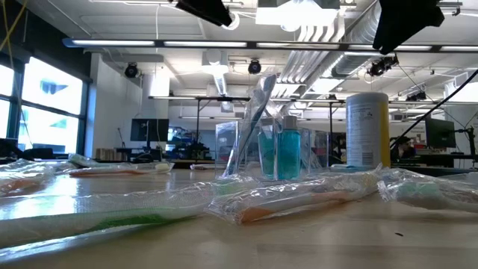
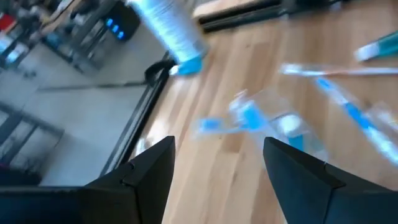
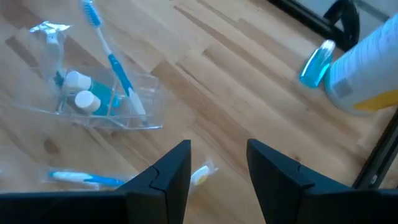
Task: Pick & Place toothbrushing station
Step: Put the orange toothbrush into the transparent organizer
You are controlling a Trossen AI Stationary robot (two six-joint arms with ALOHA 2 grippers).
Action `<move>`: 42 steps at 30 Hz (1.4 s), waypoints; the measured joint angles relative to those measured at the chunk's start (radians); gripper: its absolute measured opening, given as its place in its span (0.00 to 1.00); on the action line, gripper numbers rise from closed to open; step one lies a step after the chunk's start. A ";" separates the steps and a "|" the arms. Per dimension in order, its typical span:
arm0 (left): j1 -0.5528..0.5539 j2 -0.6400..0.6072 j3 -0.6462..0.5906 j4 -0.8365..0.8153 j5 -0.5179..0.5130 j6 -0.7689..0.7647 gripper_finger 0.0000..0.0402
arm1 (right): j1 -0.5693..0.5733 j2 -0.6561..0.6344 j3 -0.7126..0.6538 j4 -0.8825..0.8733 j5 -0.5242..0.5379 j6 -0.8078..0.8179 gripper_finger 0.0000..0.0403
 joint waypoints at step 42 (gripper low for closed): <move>-0.048 -0.131 -0.358 0.278 0.252 -0.131 0.59 | -0.060 0.167 -0.446 0.470 -0.269 0.214 0.58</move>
